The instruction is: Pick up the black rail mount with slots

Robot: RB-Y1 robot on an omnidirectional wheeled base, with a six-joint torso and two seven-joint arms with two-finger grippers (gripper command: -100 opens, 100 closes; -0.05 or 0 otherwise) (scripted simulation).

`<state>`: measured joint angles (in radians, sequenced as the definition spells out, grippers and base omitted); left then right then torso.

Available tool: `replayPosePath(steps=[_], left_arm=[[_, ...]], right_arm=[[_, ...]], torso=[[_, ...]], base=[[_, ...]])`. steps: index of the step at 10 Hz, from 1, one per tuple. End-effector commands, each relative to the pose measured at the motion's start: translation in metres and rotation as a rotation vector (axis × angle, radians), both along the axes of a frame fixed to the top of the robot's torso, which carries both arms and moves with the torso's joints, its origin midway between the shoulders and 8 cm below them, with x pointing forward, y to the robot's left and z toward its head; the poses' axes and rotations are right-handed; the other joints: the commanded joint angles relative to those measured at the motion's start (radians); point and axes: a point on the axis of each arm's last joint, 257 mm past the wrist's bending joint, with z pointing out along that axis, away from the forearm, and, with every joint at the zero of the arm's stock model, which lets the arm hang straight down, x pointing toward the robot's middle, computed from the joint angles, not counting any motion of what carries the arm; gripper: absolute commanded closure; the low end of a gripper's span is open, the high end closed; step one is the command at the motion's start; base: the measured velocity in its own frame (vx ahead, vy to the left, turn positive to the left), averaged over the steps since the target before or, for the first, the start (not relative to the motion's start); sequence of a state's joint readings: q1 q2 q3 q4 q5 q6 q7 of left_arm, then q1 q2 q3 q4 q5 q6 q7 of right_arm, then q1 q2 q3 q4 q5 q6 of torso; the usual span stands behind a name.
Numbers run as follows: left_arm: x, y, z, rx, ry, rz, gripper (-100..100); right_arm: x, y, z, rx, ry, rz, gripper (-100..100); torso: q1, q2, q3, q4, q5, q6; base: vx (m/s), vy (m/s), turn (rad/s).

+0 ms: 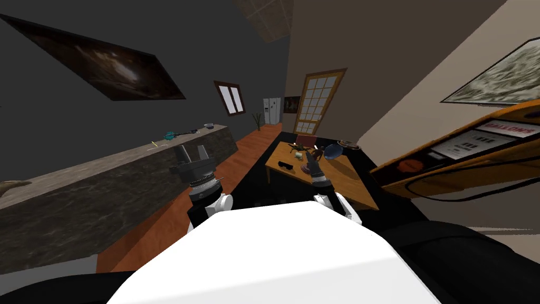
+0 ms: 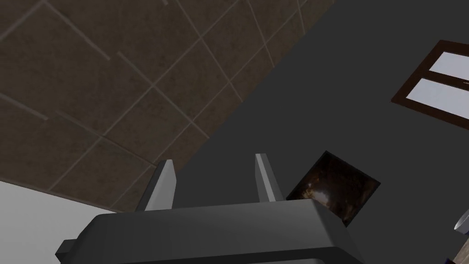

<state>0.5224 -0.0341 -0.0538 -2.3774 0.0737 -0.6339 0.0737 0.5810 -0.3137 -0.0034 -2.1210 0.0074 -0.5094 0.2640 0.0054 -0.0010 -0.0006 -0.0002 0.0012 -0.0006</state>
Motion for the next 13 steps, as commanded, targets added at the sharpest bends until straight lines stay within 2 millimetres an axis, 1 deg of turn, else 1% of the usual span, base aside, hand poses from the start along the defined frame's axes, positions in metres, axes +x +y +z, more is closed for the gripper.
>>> replayPosePath(steps=[1,2,5,8,9,11,12,13], left_arm=[[0.0,0.0,0.0,0.0,0.0,0.0,0],[0.0,0.0,0.0,0.0,0.0,0.0,0],[0.0,0.0,0.0,0.0,0.0,0.0,0],[0.0,0.0,0.0,0.0,0.0,0.0,0],[0.0,0.0,0.0,0.0,0.0,0.0,0],[0.0,0.0,0.0,0.0,0.0,0.0,0],[0.0,0.0,0.0,0.0,0.0,0.0,0],[0.0,0.0,0.0,0.0,0.0,0.0,0]], right_arm=[[0.001,-0.015,-0.029,-0.057,0.08,-0.027,-100],[0.001,-0.015,-0.029,-0.06,0.08,-0.025,-100],[-0.004,-0.043,-0.082,-0.168,0.236,-0.069,-100],[-0.017,-0.074,-0.141,-0.298,0.409,-0.101,-100],[-0.017,-0.074,-0.141,-0.301,0.409,-0.1,-100],[-0.031,-0.096,-0.183,-0.392,0.533,-0.116,-100],[-0.031,-0.096,-0.183,-0.392,0.533,-0.116,-100],[-0.041,-0.107,-0.204,-0.44,0.597,-0.122,-100]], torso=[[0.0,0.0,0.0,0.0,0.0,0.0],[0.0,-0.001,0.0,0.0,0.0,0.0],[-0.002,0.0,0.0,0.0,0.0,0.001],[-0.002,-0.001,0.0,0.0,0.0,0.001],[-0.002,-0.001,-0.001,0.0,0.0,0.001],[-0.004,0.001,0.0,0.0,-0.001,0.001],[-0.004,0.001,0.0,0.0,-0.001,0.001],[-0.005,0.001,0.0,0.0,-0.001,0.002]], base=[[0.041,0.085,0.414],[0.033,0.04,0.089],[0.025,0.052,0.367],[0.047,0.05,0.379],[0.034,0.016,0.308],[0.027,0.008,0.399],[0.027,-0.002,0.139],[0.022,0.003,0.316]])
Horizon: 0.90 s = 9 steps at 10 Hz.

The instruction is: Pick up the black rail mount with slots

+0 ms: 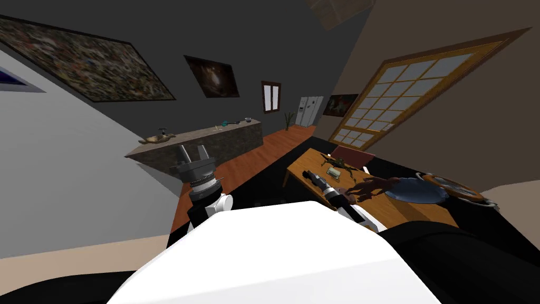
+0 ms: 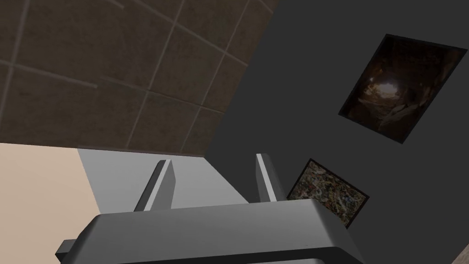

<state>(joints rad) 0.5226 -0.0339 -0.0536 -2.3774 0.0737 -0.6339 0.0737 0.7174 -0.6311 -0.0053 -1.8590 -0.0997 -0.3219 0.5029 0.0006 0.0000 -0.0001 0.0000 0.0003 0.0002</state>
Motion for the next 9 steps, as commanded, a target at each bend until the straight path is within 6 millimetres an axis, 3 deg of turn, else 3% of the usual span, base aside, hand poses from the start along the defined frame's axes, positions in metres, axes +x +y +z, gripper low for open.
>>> replayPosePath(steps=[1,2,3,5,6,9], left_arm=[[0.0,0.0,0.0,0.0,0.0,0.0,0],[0.0,0.0,0.0,0.0,0.0,0.0,0],[0.0,0.0,0.0,0.0,0.0,0.0,0],[0.0,0.0,0.0,0.0,0.0,0.0,0],[0.0,0.0,0.0,0.0,0.0,0.0,0],[0.0,0.0,0.0,0.0,0.0,0.0,0]], right_arm=[[-0.016,-0.014,-0.032,-0.07,0.102,-0.008,-100],[-0.029,-0.025,-0.053,-0.116,0.169,-0.01,-100],[-0.029,-0.025,-0.053,-0.116,0.17,-0.011,-100],[-0.058,-0.045,-0.092,-0.207,0.306,-0.007,-100],[-0.06,-0.047,-0.094,-0.208,0.311,-0.01,-100],[-0.115,-0.08,-0.148,-0.343,0.519,0.005,-100]], torso=[[0.0,0.0,0.0,0.0,0.0,0.0],[-0.001,0.0,0.0,0.0,0.0,0.0],[-0.001,0.0,0.0,0.0,0.0,0.0],[-0.001,0.0,0.0,0.0,0.0,0.0],[-0.001,0.0,0.0,0.0,0.0,0.0],[-0.002,0.001,0.0,0.0,0.0,0.0]], base=[[0.028,-0.011,0.381],[0.029,-0.02,0.405],[0.021,-0.021,0.2],[0.014,-0.015,0.412],[0.013,-0.03,0.138],[0.005,-0.033,0.394]])
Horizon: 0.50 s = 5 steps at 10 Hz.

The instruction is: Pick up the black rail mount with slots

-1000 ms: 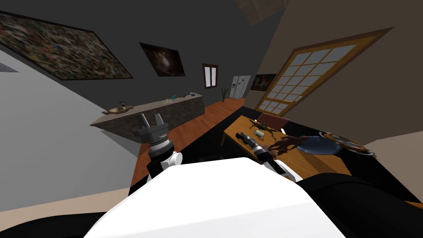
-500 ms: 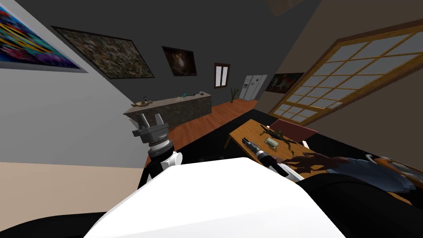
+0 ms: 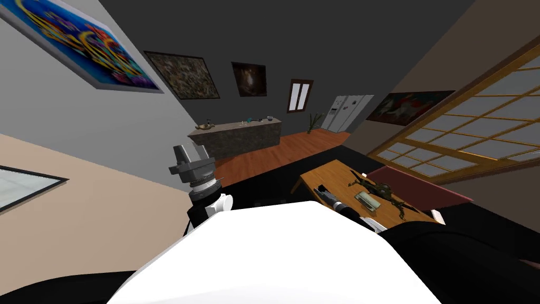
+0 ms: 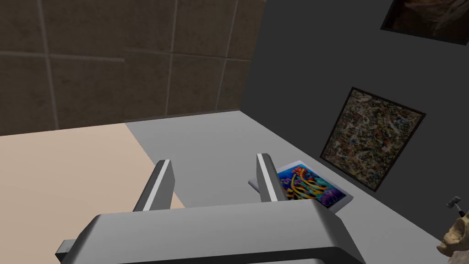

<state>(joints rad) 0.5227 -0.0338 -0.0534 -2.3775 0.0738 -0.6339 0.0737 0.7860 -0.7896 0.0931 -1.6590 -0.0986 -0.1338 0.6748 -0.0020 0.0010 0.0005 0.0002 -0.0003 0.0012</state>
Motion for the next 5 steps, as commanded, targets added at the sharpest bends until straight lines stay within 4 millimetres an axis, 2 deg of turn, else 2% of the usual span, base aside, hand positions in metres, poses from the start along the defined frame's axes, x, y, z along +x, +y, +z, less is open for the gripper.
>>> replayPosePath(steps=[1,2,3,5], left_arm=[[0.0,0.0,0.0,0.0,0.0,0.0,0],[0.0,0.0,0.0,0.0,0.0,0.0,0],[0.0,0.0,0.0,0.0,0.0,0.0,0],[0.0,0.0,0.0,0.0,0.0,0.0,0]], right_arm=[[-0.034,-0.019,-0.026,-0.074,0.118,0.011,-100],[-0.034,-0.019,-0.026,-0.074,0.118,0.011,-100],[-0.055,-0.03,-0.039,-0.115,0.185,0.019,-100],[-0.096,-0.051,-0.061,-0.191,0.312,0.038,-100]], torso=[[0.0,0.0,0.0,0.0,0.0,0.0],[-0.001,0.0,0.0,0.0,0.0,0.0],[0.0,0.0,0.0,0.0,0.0,0.001],[0.001,0.0,0.0,0.0,0.0,0.0]], base=[[-0.002,-0.052,0.384],[-0.003,-0.044,0.076],[-0.007,-0.028,0.22],[-0.009,-0.036,0.368]])
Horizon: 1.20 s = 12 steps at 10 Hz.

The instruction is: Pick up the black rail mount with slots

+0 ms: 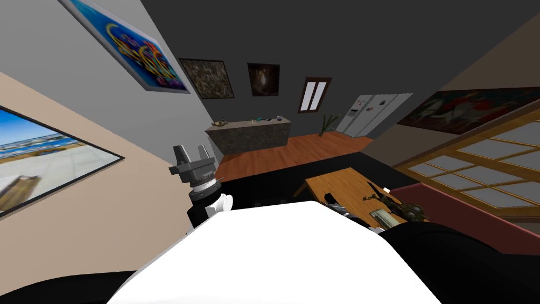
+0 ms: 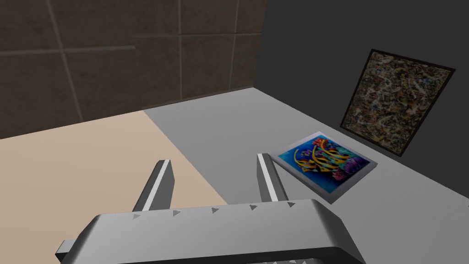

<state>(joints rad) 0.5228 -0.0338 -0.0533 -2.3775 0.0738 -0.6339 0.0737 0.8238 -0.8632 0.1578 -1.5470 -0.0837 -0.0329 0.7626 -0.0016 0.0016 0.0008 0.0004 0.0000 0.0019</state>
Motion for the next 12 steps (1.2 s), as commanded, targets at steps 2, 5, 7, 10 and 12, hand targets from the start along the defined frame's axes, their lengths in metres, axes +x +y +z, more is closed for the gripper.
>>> replayPosePath(steps=[2,5,7,10,12], left_arm=[[0.0,0.0,0.0,0.0,0.0,0.0,0],[0.0,0.0,0.0,0.0,0.0,0.0,0],[0.0,0.0,0.0,0.0,0.0,0.0,0],[0.0,0.0,0.0,0.0,0.0,0.0,0],[0.0,0.0,0.0,0.0,0.0,0.0,0]], right_arm=[[-0.051,-0.026,-0.022,-0.093,0.158,0.027,-100],[-0.102,-0.052,-0.033,-0.173,0.301,0.057,-100],[-0.127,-0.065,-0.035,-0.21,0.37,0.071,-100],[-0.133,-0.069,-0.038,-0.223,0.394,0.076,0],[-0.134,-0.065,-0.051,-0.22,0.396,0.059,-100]], torso=[[0.0,0.0,0.0,0.0,0.0,-0.001],[0.001,0.0,0.0,0.0,0.0,0.001],[0.0,-0.001,0.0,0.0,0.0,0.0],[0.001,-0.001,0.0,0.0,0.0,0.001],[0.002,-0.001,0.0,0.0,0.0,0.0]], base=[[-0.019,-0.047,0.339],[-0.01,-0.032,0.226],[-0.012,-0.035,0.239],[-0.005,-0.021,0.081],[-0.012,-0.031,0.093]])
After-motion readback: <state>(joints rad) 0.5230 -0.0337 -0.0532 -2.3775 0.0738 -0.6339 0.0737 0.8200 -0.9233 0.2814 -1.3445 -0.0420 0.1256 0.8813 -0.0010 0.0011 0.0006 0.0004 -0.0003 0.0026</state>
